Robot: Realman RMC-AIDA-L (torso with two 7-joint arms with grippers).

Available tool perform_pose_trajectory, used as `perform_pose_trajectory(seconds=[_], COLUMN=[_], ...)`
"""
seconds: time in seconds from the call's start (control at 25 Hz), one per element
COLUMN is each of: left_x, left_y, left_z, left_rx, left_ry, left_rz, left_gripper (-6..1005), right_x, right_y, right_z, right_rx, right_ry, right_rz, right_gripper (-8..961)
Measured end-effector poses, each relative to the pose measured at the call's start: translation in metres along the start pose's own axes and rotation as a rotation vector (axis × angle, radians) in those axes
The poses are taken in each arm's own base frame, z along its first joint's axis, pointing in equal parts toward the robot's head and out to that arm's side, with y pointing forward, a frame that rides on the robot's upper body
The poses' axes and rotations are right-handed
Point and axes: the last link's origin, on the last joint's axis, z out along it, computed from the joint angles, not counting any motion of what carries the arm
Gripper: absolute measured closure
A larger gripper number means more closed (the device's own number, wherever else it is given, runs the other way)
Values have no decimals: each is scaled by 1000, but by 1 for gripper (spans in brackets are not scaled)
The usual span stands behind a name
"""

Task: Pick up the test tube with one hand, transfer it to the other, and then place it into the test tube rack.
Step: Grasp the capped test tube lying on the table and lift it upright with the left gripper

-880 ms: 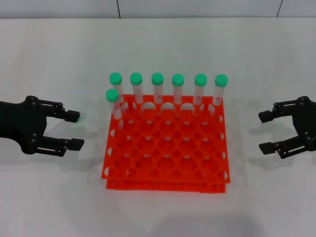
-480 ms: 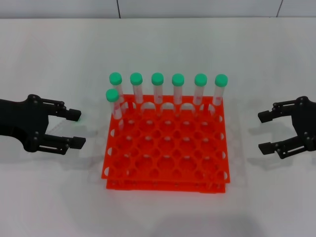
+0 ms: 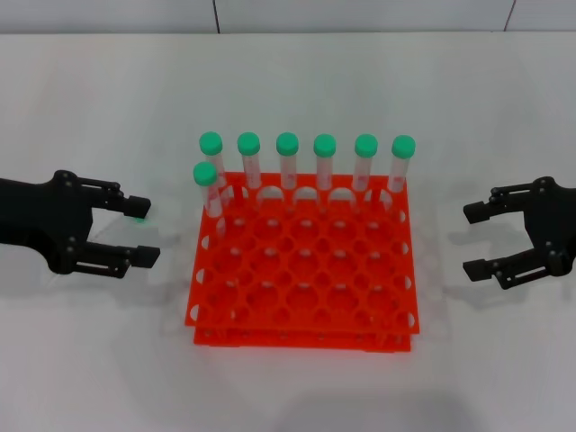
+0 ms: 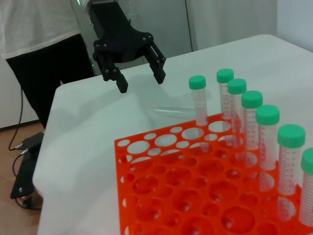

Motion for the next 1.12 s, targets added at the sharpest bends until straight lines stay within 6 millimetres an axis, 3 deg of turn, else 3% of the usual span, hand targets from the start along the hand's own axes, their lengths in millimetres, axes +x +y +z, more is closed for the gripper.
perform_pose_trajectory(seconds=[0.2,0.4,0.72,0.96,1.12], left_x=[5,20,44,50,42], left_y=[-6,1,13,6,-5], left_z=[3,2,-20,-30,-31], left_rx=[75,155,255,275,330], left_ry=[7,24,21,-118,-285], left_rz=[-41,-68,-237,-460,-584], left_gripper=[309,310,311,312,312], right_x=[3,8,18,23,23], right_y=[-1,-1,3,3,3], right_z=[4,8,3,0,2], right_rx=[28,53,88,125,131], right_ry=[-5,-6,-5,-3,-5], right_rz=[-4,-17,-31,-46,-59], right_gripper=[136,138,140,142,143])
